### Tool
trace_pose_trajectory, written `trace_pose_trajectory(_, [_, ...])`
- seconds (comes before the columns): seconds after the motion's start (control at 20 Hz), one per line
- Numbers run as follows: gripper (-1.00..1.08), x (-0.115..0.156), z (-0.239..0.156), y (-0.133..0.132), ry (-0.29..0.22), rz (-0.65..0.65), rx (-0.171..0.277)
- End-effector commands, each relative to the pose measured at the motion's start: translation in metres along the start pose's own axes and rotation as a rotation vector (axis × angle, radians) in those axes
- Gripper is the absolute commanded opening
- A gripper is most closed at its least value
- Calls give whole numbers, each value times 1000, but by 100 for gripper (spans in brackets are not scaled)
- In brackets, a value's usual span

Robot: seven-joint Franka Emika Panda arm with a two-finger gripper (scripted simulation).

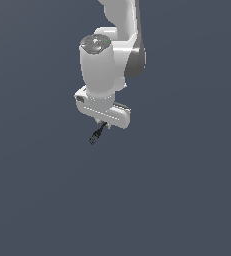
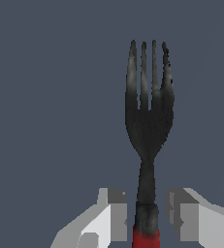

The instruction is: Pick up the object and move it to a goal position.

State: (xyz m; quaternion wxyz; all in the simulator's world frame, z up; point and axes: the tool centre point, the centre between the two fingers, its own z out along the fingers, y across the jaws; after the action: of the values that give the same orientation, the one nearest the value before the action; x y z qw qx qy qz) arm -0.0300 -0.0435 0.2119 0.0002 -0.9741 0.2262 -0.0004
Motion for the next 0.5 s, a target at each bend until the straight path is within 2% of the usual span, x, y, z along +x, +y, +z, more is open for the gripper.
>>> trace_pose_trajectory(0.0, [-100,-12,-26,-2,0,0,0])
trace_pose_trajectory(0.45, [-100,-46,-110,-9,0,0,-2])
